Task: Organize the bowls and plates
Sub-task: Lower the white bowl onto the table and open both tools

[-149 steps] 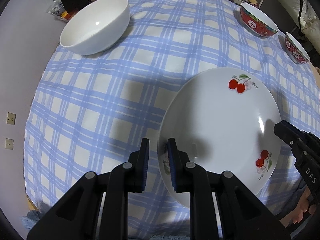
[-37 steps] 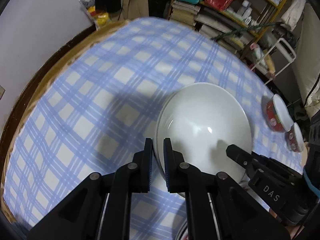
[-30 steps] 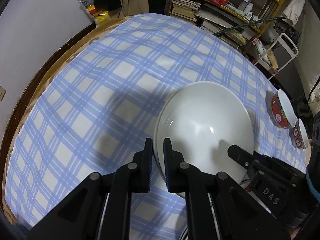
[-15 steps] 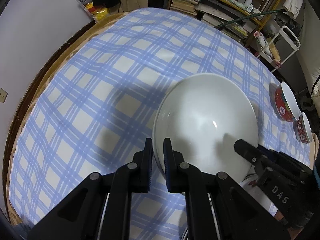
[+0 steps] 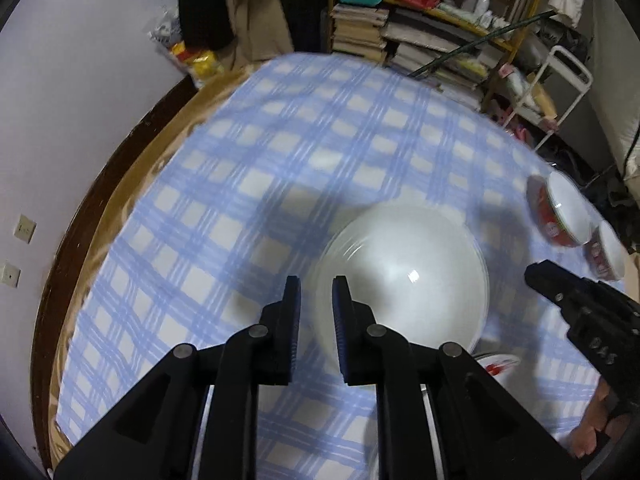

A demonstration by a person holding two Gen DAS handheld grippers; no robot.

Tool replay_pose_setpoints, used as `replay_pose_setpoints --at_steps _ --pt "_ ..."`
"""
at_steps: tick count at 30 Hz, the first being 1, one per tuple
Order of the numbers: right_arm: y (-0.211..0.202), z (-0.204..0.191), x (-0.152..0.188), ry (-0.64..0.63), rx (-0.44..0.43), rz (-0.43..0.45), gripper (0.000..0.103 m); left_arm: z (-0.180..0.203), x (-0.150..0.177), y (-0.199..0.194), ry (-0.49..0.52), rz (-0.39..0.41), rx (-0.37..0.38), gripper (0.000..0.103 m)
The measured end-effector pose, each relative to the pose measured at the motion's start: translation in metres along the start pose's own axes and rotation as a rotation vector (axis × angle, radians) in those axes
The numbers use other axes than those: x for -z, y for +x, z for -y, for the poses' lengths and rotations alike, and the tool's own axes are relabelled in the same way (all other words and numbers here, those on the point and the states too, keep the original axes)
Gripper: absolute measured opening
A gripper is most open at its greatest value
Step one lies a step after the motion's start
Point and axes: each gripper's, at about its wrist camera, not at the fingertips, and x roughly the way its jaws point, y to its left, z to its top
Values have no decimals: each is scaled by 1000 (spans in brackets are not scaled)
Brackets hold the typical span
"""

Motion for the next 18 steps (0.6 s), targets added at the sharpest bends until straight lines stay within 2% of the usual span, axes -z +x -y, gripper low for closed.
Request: replay_pose_setpoints --at_steps 4,7,8,10,13,15,18 --pt "-12 26 -6 11 66 6 36 23 -20 -14 38 21 -6 23" --pt "-22 51 -10 40 86 13 44 45 -33 -19 60 30 15 33" --pt "-24 56 -11 44 95 17 50 53 -37 -20 67 35 18 41" --pt "-31 70 -14 52 118 33 56 74 -44 -21 90 53 24 49" --pt "-42 97 -18 91 145 62 73 100 -51 -16 127 55 39 59" --pt "-44 117 -22 124 159 66 84 117 -54 -11 146 53 56 75" --pt "-45 146 -26 183 158 65 89 142 -60 -3 161 64 97 77"
